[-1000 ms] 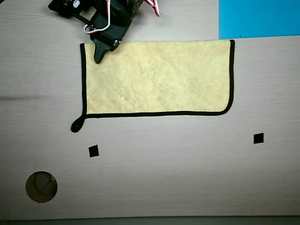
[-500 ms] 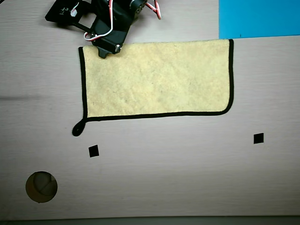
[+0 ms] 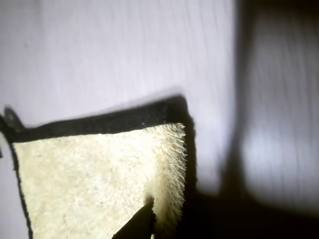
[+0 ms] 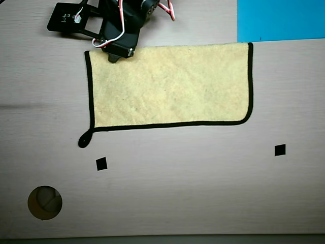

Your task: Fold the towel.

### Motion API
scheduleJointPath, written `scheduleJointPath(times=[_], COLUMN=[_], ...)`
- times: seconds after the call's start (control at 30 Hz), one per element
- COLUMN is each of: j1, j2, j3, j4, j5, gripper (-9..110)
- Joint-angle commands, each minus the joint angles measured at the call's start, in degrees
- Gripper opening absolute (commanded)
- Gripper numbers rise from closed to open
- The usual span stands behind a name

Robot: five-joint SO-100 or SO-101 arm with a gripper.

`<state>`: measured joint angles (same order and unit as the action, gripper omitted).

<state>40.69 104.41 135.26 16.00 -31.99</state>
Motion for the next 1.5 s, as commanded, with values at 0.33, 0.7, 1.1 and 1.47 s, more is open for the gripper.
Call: scheduleJointPath(times=[0.33,0.7,1.1,1.47], j1=[-0.79,-3.34,-9.23,-17.75], j2=[14.15,22.94,38.32,52.65], j3=[1.23,4.92,12.13,12.48], j4=[-0.62,-0.62,1.93,9.23], j5=[-15.64,-30.23,-46.41,-51.42], gripper=[0,0,0,0])
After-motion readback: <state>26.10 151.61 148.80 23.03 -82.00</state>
